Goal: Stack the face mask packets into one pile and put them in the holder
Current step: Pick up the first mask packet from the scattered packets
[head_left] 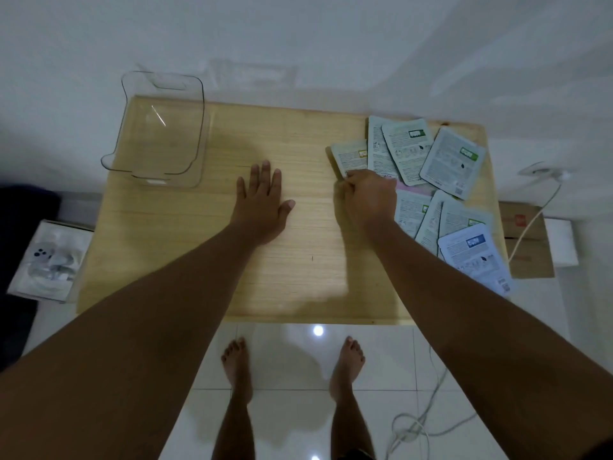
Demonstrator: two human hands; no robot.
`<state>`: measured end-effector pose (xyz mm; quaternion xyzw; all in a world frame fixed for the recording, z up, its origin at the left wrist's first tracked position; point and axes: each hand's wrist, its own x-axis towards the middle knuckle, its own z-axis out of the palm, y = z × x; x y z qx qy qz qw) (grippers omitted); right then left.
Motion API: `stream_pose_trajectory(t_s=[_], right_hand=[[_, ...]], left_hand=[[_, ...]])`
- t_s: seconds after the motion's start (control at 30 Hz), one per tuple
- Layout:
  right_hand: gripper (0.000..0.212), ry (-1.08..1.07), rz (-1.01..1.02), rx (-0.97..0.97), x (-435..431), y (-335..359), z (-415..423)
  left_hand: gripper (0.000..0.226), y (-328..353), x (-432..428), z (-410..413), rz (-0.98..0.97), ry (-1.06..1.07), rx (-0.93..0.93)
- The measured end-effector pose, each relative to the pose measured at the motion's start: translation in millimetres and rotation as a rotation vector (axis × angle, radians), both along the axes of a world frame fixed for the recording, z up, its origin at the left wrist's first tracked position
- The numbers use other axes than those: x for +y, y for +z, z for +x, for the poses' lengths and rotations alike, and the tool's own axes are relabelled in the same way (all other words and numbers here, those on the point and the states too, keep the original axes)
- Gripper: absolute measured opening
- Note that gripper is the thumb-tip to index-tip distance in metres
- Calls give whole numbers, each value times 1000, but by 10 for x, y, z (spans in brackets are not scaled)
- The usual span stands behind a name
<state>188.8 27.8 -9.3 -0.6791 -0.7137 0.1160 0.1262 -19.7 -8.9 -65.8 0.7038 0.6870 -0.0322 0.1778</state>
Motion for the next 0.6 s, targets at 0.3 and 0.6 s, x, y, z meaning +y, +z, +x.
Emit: stream_pose_trajectory(t_s=[0.3, 0.6], right_hand=[[19, -103, 139, 324, 77, 200, -116], [12, -295, 222, 751, 229, 300, -572]], left_hand=[[75, -12, 21, -35, 5, -14, -40], [71, 183, 50, -122, 218, 261, -508]])
